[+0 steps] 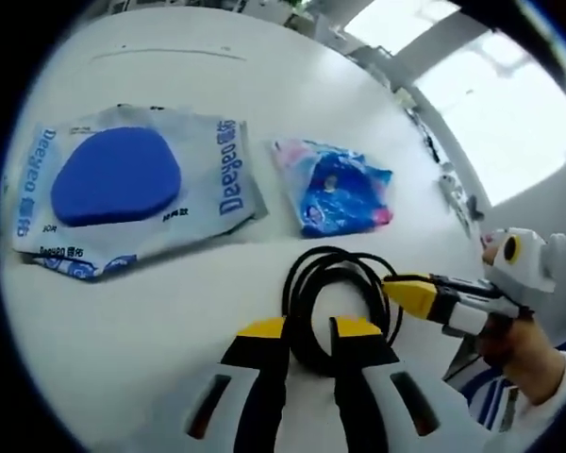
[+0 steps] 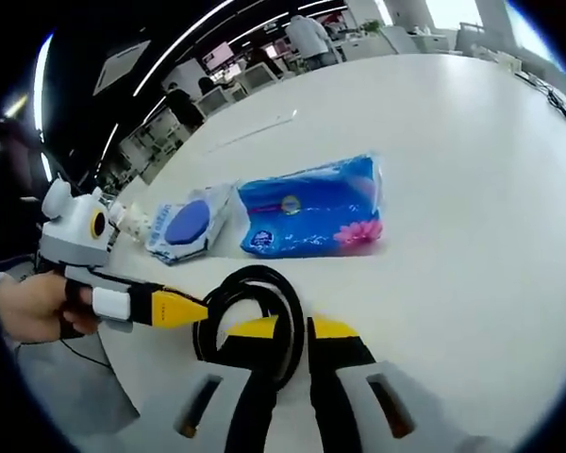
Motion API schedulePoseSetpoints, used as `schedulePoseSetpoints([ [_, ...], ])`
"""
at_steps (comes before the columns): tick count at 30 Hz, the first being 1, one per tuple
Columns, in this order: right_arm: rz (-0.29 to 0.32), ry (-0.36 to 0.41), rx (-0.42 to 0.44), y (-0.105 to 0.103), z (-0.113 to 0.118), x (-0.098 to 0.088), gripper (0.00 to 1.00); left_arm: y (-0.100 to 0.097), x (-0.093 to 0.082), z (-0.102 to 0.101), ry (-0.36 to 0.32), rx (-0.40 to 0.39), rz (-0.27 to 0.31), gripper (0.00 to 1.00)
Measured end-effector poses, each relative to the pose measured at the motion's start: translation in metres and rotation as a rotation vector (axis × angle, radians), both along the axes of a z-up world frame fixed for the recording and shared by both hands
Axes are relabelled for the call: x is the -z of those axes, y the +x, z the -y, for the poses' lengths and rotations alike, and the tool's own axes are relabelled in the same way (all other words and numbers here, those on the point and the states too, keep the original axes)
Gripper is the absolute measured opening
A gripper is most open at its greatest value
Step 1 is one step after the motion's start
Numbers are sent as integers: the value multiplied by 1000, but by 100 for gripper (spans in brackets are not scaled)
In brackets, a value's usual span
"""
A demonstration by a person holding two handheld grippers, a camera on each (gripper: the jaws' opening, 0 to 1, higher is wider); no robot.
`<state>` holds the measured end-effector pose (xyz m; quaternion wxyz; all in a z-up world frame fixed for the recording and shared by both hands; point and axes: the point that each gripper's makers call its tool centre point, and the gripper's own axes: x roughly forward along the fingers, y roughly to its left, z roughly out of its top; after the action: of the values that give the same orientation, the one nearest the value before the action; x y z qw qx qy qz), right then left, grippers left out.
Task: Arrange the tabletop items into an orderly group along one side of the table until the central work area is clear of visible clutter.
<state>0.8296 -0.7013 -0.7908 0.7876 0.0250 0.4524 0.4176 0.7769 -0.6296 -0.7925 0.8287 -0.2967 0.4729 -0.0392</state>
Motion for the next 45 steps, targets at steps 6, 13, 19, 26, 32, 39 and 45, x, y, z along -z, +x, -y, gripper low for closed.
schedulePoseSetpoints([
  [6,71,3,-36,2,-3,-4,21,-2,-6,-6,61,42,30,41],
  [13,128,37,-85,-5,-6,-16,49,-6,-14,-10,95,122,78,56],
  [19,194,43,-154,-11,-5,-32,64,-13,-22,-23,101,120,105,70],
  [26,208,77,-166,-25,-8,-54,87,-24,-36,-42,91,74,116,86],
  [32,211,64,-164,-23,-1,-56,87,-36,-46,-57,100,76,134,90],
  [39,224,44,-166,-34,8,-67,86,-59,-66,-83,104,60,169,89],
  [45,227,46,-134,-41,14,-74,85,-81,-78,-117,91,-43,183,89],
])
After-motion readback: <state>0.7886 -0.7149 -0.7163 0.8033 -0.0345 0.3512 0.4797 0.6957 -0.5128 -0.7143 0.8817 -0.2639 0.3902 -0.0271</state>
